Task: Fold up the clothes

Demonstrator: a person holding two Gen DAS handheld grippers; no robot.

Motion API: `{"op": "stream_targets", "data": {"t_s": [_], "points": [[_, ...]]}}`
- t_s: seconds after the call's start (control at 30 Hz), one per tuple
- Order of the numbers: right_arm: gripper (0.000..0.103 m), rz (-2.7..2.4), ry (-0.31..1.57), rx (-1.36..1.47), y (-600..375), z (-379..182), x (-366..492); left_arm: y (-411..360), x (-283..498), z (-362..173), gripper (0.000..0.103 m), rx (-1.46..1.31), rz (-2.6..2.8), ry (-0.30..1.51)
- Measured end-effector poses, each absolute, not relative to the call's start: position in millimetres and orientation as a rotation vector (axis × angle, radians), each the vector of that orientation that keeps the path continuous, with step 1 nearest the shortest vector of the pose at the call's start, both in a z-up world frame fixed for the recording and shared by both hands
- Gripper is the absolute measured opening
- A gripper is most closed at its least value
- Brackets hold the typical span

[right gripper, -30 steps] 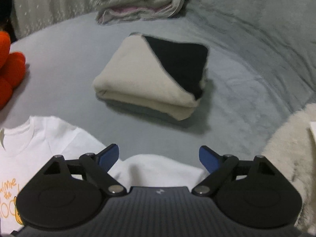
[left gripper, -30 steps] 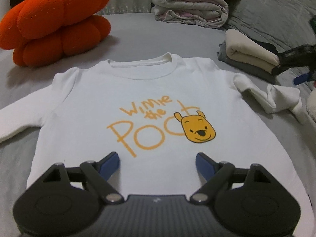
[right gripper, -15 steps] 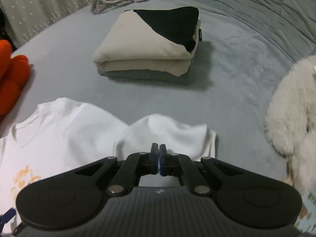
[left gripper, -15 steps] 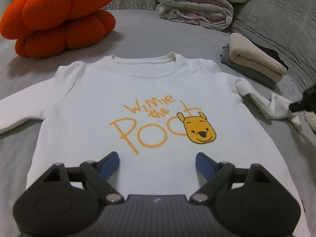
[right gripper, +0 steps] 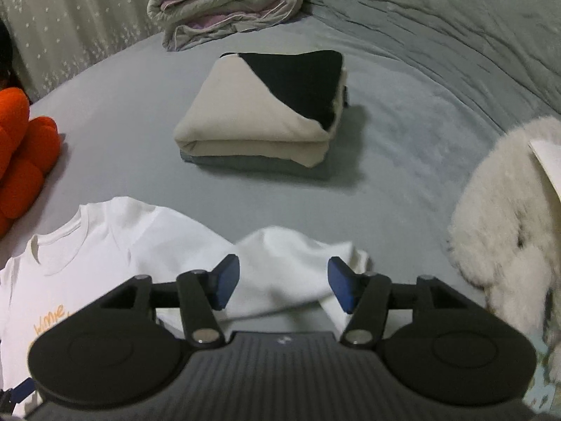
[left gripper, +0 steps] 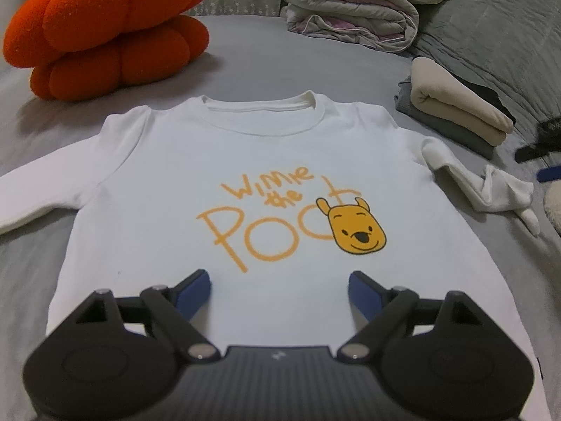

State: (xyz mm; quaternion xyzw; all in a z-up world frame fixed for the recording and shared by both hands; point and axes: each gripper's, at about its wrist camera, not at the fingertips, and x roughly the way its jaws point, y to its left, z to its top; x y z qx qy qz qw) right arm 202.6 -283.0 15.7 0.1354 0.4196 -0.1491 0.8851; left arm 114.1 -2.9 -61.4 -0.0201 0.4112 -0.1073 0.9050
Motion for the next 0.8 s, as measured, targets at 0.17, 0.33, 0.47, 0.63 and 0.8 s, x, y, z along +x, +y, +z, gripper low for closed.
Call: {"op": "stream_targets", "data": {"t_s": [0.17,0.33,0.47,0.63,0.8], "points": [[0.06,-0.358,0.933,0.256,-279.9,-1.0,246.0,-0.3,114.8,-61.0,0.088,-0.055,-0.23,0.852],[0.06,-0.433,1.0,0.289,-289.0,-21.7,273.5,1.3,118.0,-61.4,0.088,-0.063,-0.237,0.855],[0.037,-0.461,1.04,0.273,-290.8,-28.7,273.6,5.5,120.4,-61.0,0.088,-0.082,-0.249,0.861],[0.014,-0.491,1.034,0.283,-293.5,-26.8,267.2,8.9,121.3,-60.2,0.088,-0.107,-0.254,0.867],[0.014,-0.476,0.847,0.315,-290.6,6.0,228.4,9.0,120.5,-59.3,0.088,-0.117,-0.246,0.869]]}}
